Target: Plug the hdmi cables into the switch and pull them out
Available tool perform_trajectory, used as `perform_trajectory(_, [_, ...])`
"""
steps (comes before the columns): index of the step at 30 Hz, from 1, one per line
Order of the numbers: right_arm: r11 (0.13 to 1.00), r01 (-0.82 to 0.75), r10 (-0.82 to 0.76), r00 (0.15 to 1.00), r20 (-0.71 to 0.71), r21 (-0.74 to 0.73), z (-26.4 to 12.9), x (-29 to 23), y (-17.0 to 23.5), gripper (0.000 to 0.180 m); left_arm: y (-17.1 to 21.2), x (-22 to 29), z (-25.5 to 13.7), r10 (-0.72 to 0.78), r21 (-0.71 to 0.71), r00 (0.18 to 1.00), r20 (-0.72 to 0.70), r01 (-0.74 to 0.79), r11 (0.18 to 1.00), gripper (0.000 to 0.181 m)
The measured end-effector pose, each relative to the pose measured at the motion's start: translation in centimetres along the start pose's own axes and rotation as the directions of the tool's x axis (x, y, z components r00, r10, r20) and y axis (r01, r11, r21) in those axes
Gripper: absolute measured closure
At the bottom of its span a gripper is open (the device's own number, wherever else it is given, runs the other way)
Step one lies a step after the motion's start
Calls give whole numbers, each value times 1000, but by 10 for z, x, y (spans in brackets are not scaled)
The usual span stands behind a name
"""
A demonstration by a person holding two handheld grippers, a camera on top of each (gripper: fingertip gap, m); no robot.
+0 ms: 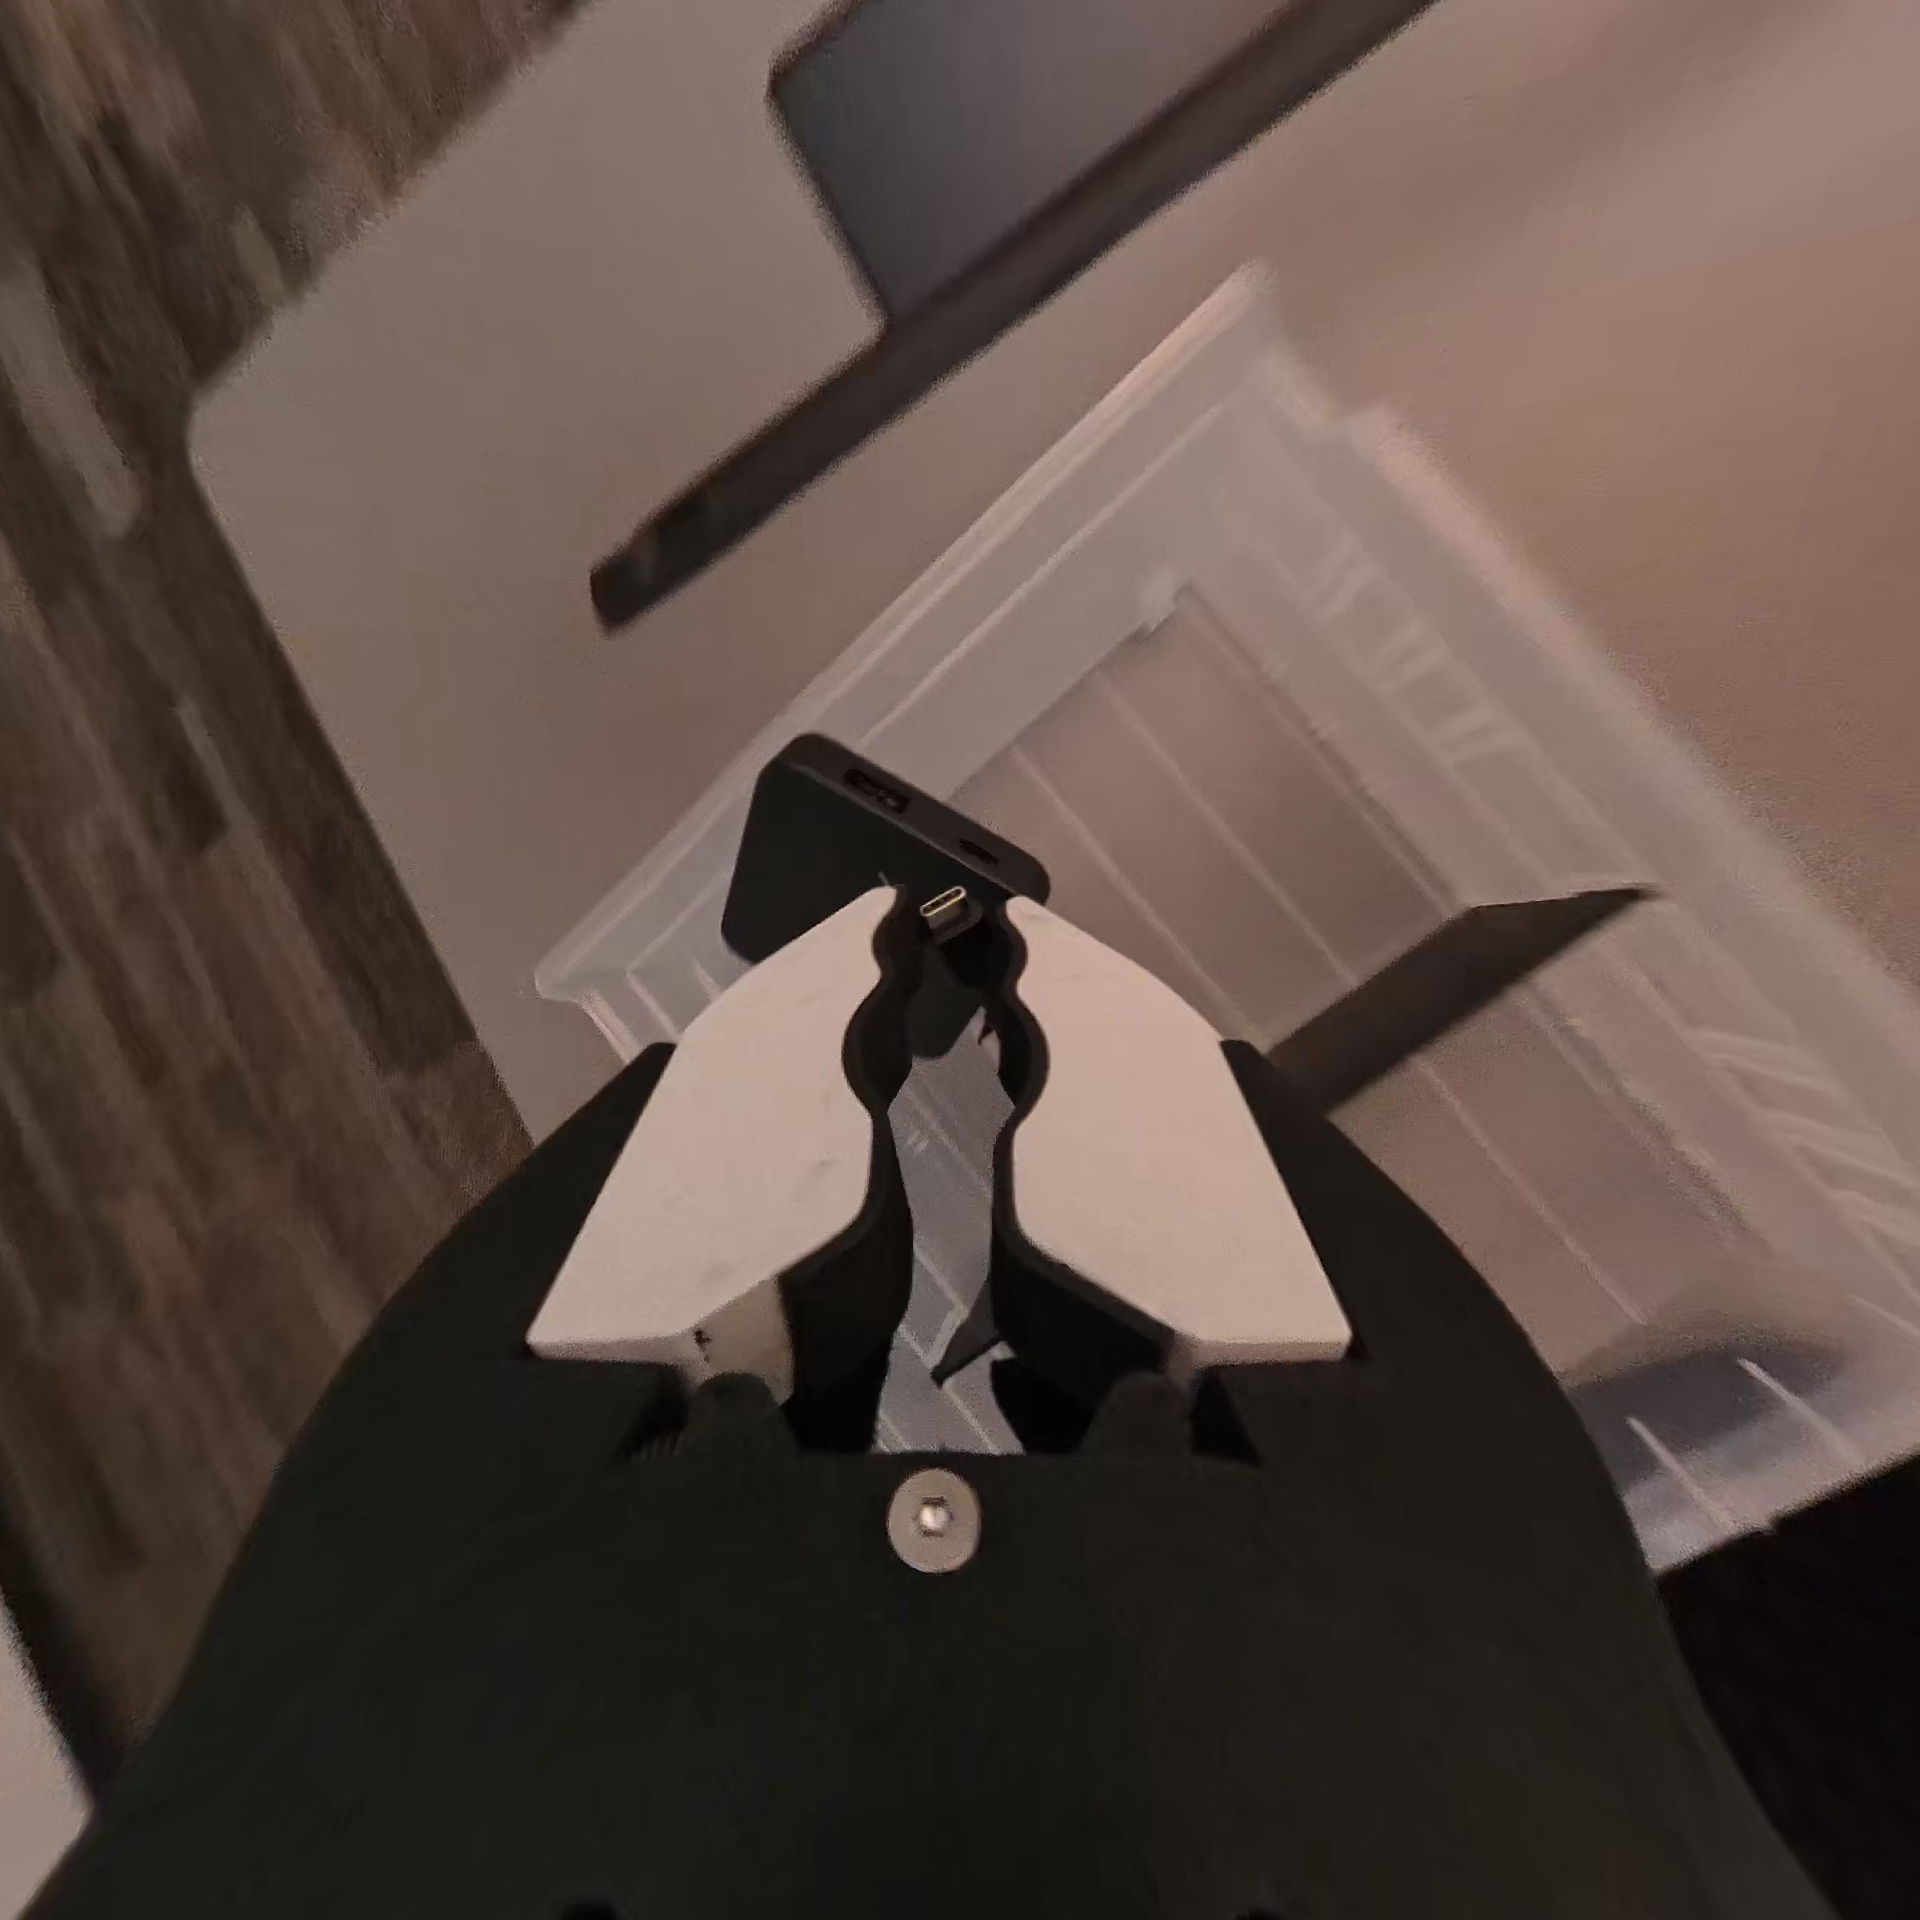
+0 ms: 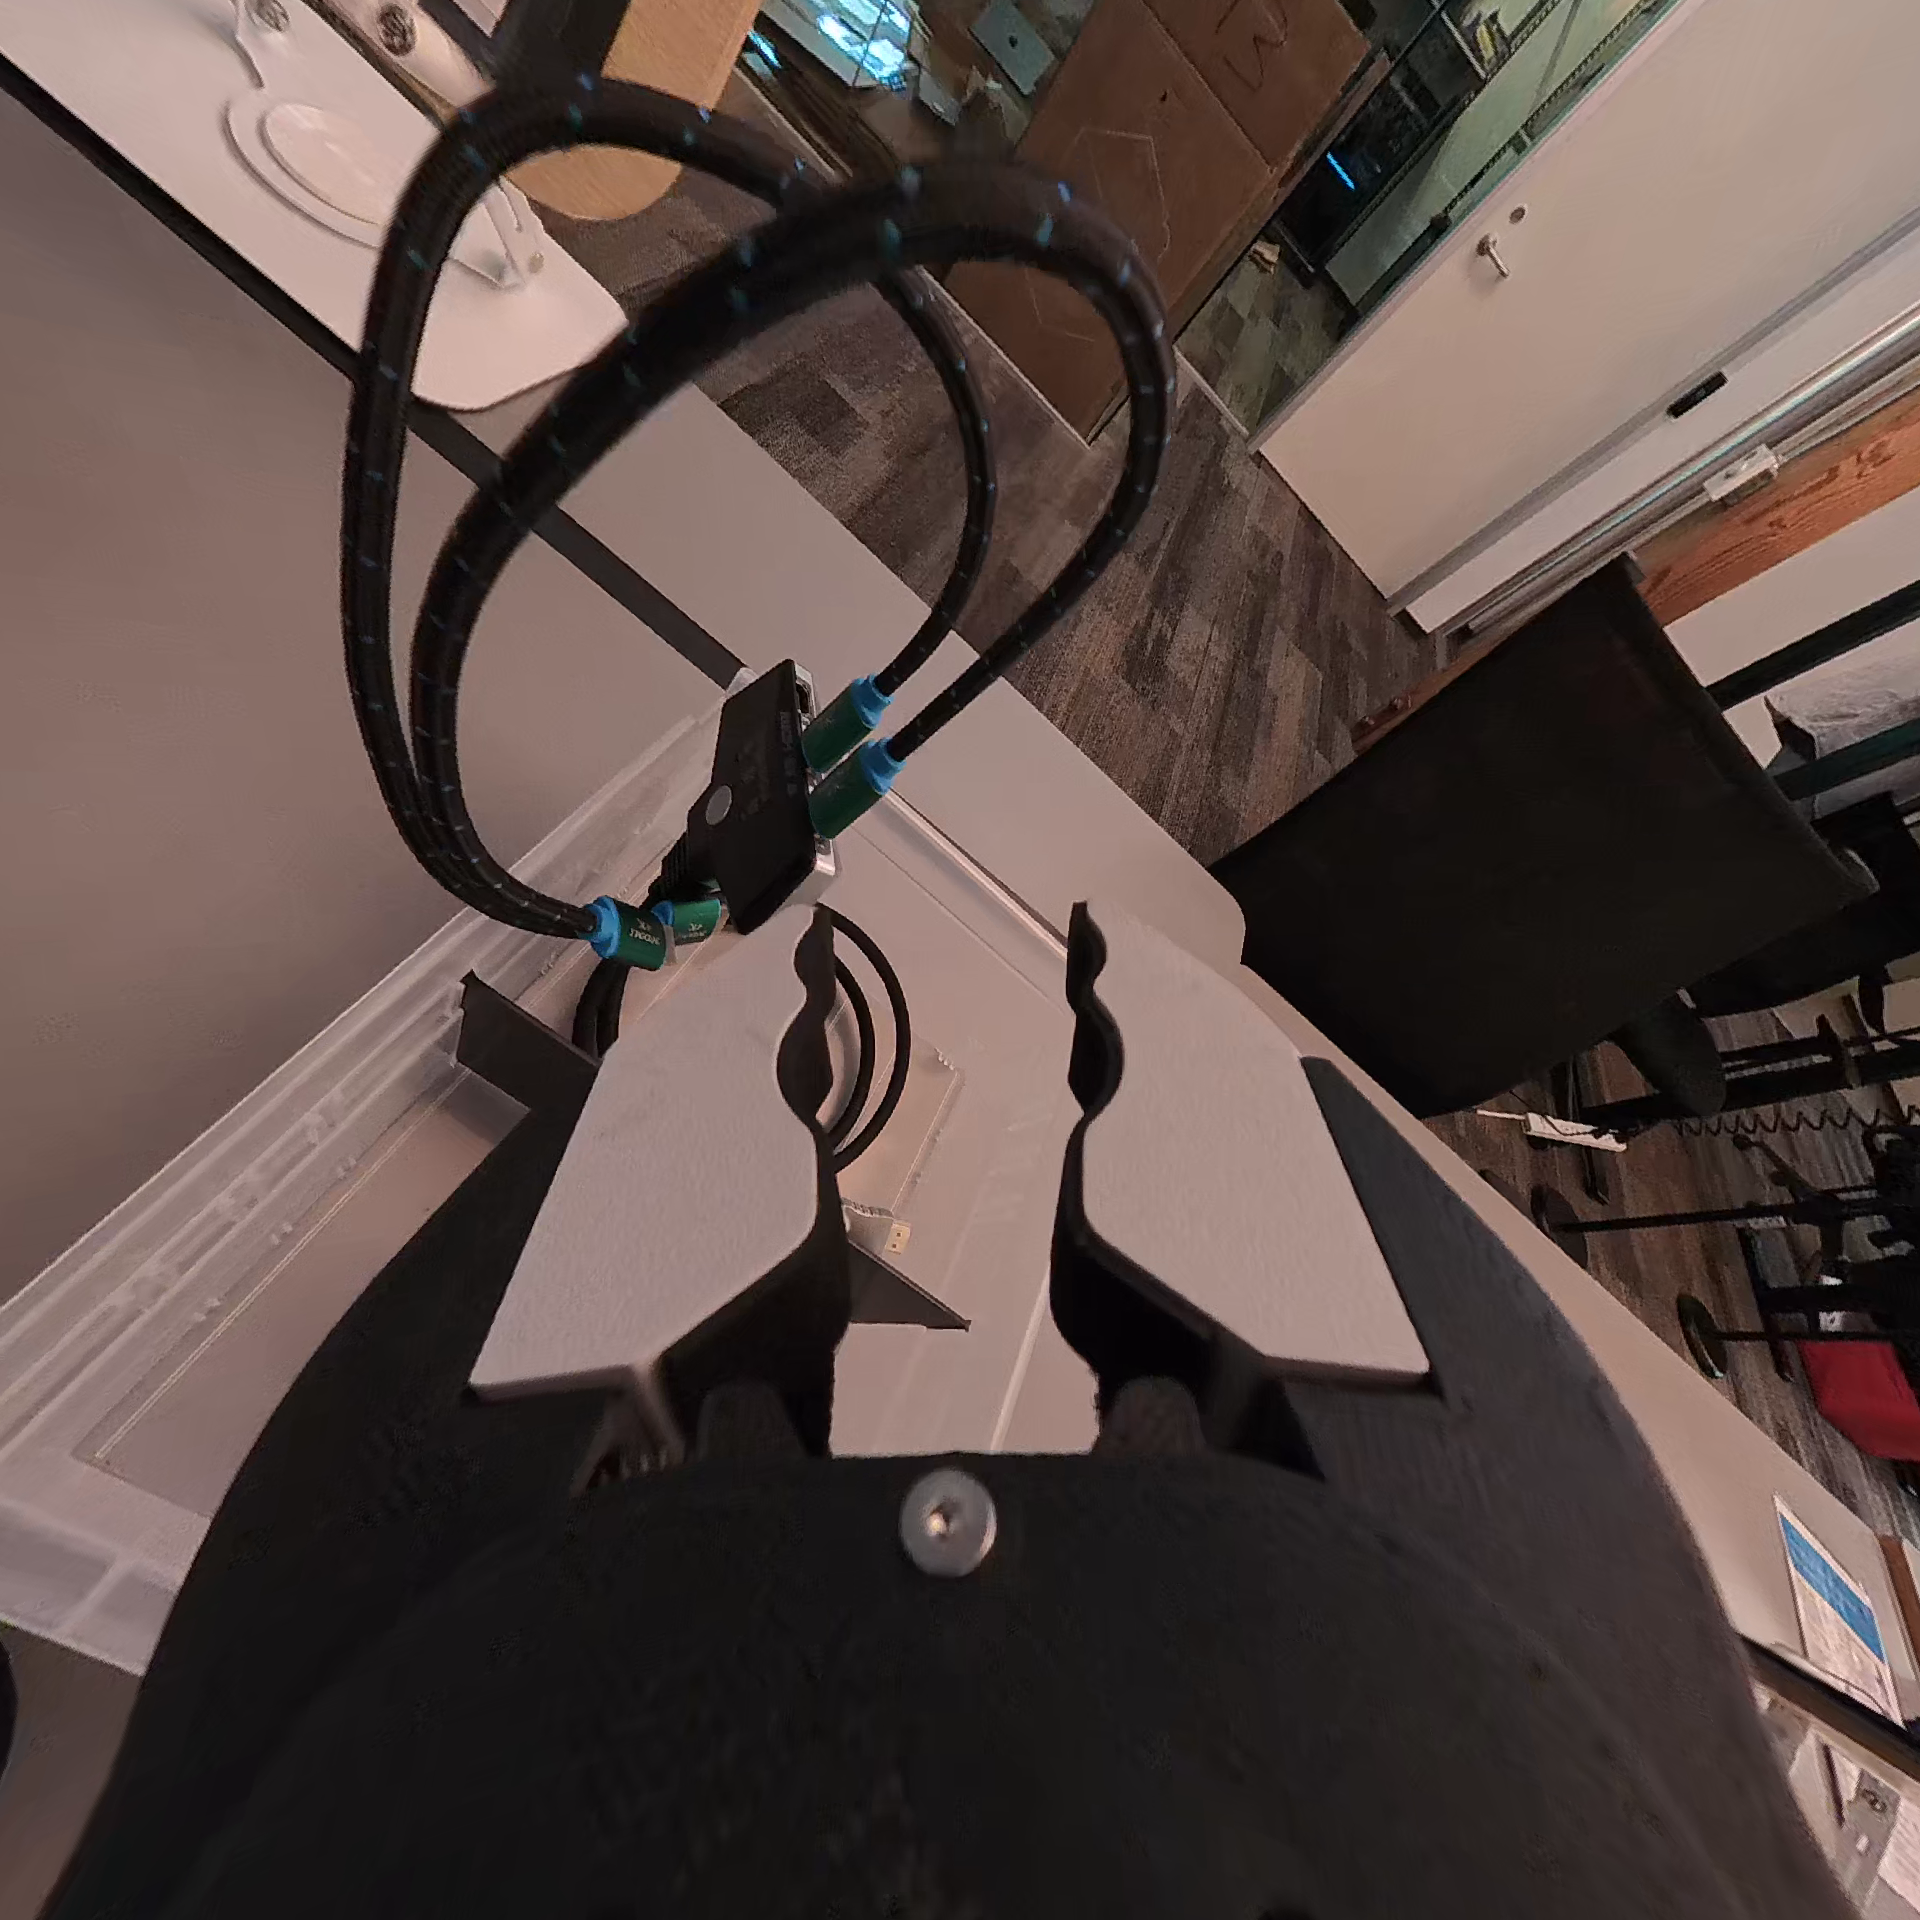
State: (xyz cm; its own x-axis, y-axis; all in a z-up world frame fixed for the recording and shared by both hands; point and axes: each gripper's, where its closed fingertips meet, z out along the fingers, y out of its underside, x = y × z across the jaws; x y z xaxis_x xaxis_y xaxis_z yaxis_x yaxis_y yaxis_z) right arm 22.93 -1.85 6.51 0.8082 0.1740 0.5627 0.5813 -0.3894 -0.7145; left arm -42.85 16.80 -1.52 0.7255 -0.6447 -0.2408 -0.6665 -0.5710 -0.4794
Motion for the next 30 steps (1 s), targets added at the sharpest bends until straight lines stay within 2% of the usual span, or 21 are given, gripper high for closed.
perform_trajectory(2, [1000,10,-10,1000,-5,9,-1,-1,-4,136,-29,22,-31,95,164,993,-66,-83,983,169])
perform_trajectory(4, [999,26,-25,1000,-13,36,-4,-3,-14,136,-56,53,-66,217,334,969,-118,-168,927,169])
perform_trajectory(7, [981,87,-85,996,-16,176,-15,-17,-55,139,-82,111,-110,386,503,903,-189,-249,828,169])
perform_trajectory(9, [938,109,-130,991,40,329,-29,-43,-94,138,-90,148,-127,477,545,852,-218,-299,783,169])
perform_trajectory(12, [827,137,-261,952,158,545,-52,-99,-146,138,-98,200,-144,602,599,769,-215,-383,703,170])
perform_trajectory(16, [832,321,-386,921,55,453,-49,-118,-150,138,-100,255,-156,714,647,666,-214,-451,615,169])
perform_trajectory(18, [815,337,-413,908,64,472,-54,-126,-152,138,-99,278,-161,751,672,618,-234,-455,584,169])
perform_trajectory(21, [727,250,-488,844,224,640,-76,-170,-169,129,-93,315,-181,810,736,492,-320,-409,540,170])
perform_trajectory(23, [611,146,-577,755,312,778,-98,-209,-181,121,-87,339,-199,850,784,381,-364,-368,500,170])
perform_trajectory(25, [526,-23,-630,661,408,850,-121,-239,-190,116,-83,358,-215,873,820,278,-401,-315,477,170])
perform_trajectory(28, [517,-223,-672,492,554,826,-141,-268,-194,116,-82,379,-228,887,850,172,-429,-256,460,170])
perform_trajectory(30, [521,-260,-691,431,581,813,-143,-281,-193,119,-84,388,-233,881,856,127,-455,-210,472,170])
